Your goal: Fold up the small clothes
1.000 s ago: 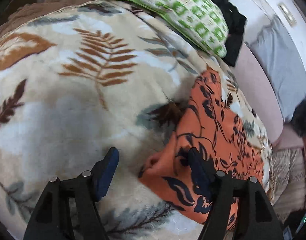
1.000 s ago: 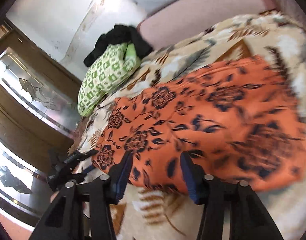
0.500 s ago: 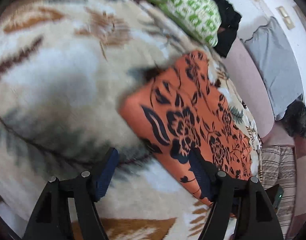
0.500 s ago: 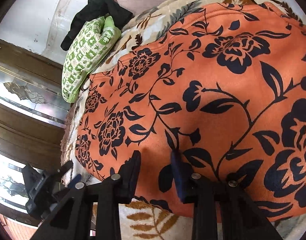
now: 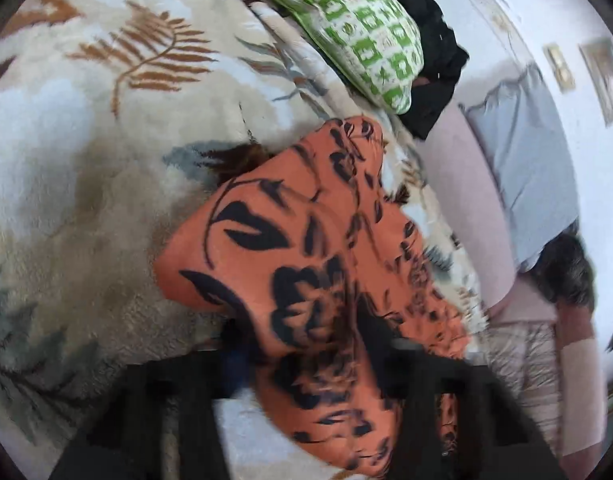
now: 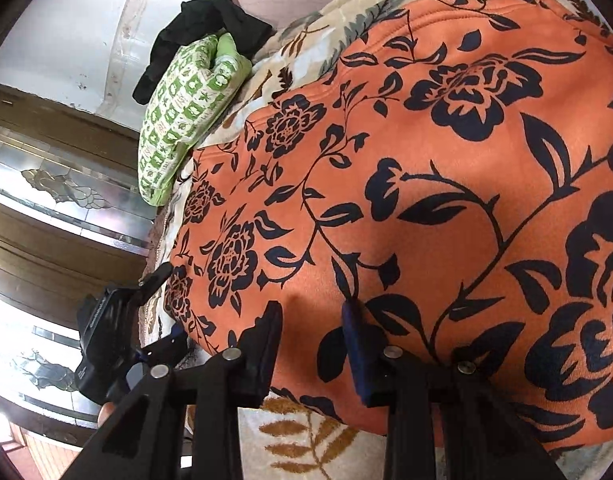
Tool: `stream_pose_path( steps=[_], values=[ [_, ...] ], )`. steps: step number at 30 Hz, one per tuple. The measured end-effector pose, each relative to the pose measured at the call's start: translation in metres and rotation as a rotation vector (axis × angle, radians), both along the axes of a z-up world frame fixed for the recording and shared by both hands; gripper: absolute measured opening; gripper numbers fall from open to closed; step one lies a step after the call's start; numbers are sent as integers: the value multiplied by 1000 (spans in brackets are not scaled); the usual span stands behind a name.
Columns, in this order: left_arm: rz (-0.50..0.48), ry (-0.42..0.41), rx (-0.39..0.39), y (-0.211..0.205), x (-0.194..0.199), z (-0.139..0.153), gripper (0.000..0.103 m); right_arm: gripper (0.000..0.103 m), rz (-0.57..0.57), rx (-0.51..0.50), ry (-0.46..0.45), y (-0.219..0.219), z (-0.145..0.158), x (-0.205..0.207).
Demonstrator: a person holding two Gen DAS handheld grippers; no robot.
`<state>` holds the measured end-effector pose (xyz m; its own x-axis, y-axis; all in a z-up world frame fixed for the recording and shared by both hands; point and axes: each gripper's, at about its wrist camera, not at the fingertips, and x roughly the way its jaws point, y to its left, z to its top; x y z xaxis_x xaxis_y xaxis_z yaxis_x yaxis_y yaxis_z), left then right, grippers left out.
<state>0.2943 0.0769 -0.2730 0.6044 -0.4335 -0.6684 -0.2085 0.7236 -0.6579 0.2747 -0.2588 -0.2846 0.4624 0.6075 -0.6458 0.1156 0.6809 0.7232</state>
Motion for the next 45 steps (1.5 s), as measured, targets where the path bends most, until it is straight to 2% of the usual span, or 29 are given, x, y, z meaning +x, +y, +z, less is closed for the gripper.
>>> stream_pose_path(
  steps=[4,8,11,14,17,20,23,24,25,26,28,29,30,31,32,34,36,40,42,45],
  values=[
    [-9,-34,49,-2,-3,4,26,31,-11,20,8,-3,-1,-1],
    [-55,-128,195,-27,-12,33,21,30,-27,62,15,-10,0,-3],
    [-116,-207,296,-54,-19,63,20,30,-52,99,18,-24,2,-7],
    [-208,-298,414,-95,-29,98,20,30,-142,105,-17,-58,11,-14],
    [-305,-359,487,-143,-42,122,19,30,-235,143,-55,-98,17,-25],
    [-419,-387,517,-200,-54,126,19,29,-308,171,-92,-131,24,-38],
    [-579,-373,547,-273,-69,108,21,30,-370,231,-122,-162,26,-49],
    [-629,-351,539,-287,-71,102,26,30,-394,262,-132,-173,26,-54],
    [-676,-326,519,-298,-73,95,29,34,-416,301,-140,-185,26,-58],
    [-716,-308,481,-302,-75,91,32,35,-437,354,-142,-197,24,-62],
    [-783,-327,389,-296,-83,92,34,36,-464,464,-131,-216,17,-67],
    [-788,-375,389,-286,-90,98,46,42,-469,501,-129,-221,15,-68],
    [-780,-412,401,-278,-93,102,64,66,-470,537,-121,-226,11,-69],
    [-758,-454,413,-267,-95,108,71,78,-470,558,-102,-229,7,-69],
    [-715,-495,422,-251,-93,113,76,78,-469,556,-91,-229,6,-69],
    [-655,-496,434,-228,-82,113,76,78,-436,534,-84,-224,8,-64],
    [-588,-434,438,-206,-59,104,76,78,-398,519,-85,-215,11,-58],
    [-495,-315,448,-169,-33,64,76,78,-336,342,-12,-186,15,-45],
    [-485,-261,446,-166,-23,43,76,78,-326,284,15,-177,15,-42],
    [-507,-219,475,-167,-21,24,76,78,-323,245,0,-170,20,-42]
  ],
)
